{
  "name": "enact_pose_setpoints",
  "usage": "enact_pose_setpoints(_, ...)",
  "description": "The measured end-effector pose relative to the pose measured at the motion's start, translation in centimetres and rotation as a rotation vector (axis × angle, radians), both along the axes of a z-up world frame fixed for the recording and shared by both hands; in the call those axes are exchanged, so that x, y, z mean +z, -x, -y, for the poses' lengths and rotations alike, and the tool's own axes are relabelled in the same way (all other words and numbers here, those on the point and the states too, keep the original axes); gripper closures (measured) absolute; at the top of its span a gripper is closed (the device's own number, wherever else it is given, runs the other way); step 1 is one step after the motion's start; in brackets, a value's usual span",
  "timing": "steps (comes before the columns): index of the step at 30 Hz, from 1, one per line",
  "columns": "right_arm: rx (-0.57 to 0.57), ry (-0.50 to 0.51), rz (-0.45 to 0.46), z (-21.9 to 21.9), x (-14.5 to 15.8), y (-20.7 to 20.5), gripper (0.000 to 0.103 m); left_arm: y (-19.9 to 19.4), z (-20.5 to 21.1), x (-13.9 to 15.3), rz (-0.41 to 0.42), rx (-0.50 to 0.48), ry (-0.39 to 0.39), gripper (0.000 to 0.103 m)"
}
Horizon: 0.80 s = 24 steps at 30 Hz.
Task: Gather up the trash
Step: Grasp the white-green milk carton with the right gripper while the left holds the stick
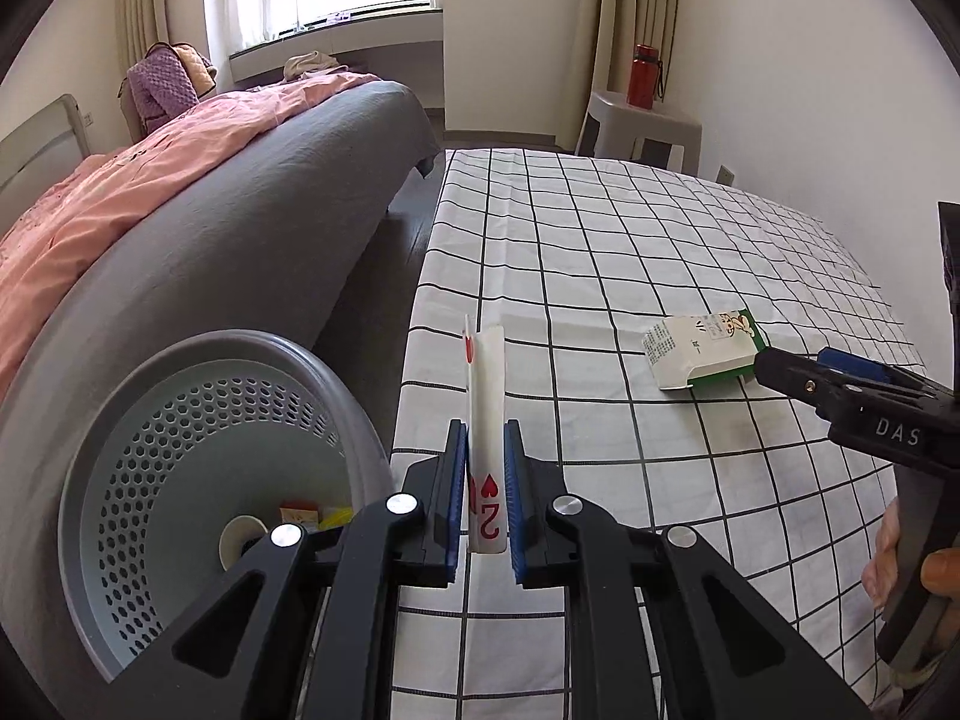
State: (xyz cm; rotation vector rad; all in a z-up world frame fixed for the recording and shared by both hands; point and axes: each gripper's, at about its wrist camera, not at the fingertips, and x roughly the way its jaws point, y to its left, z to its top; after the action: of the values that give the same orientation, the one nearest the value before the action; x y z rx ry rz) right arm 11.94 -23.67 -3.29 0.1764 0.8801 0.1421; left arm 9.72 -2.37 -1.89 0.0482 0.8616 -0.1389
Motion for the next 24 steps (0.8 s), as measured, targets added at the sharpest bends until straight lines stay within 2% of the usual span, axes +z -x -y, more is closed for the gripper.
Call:
enact_pose_setpoints(8, -0.01, 0.028, -0.02, -2.0, -0.8, -2.4, 0.006, 0.7, -0.6, 1.0, 0.027, -0.005, 0.045, 0.089)
enact_pose_setpoints(15, -0.018, 0.091, -0.108, -3.6, -2.8, -4.8, 0.006, 0.9, -1.4, 1.3, 0.034, 0.003, 0.045, 0.089)
enact_pose_setpoints(21, -0.041, 0.109, -0.145, -3.7, -4.0, -5.7, 0.006, 0.6, -2.0, 1.3, 0.03, 0.014, 0.045, 0.089)
enact_pose_setpoints(24, -0.048, 0.114, -0.128, -3.6, -3.8, -5.7, 0.015, 0.6, -2.4, 1.3, 0.032, 0.019, 0.041, 0.089)
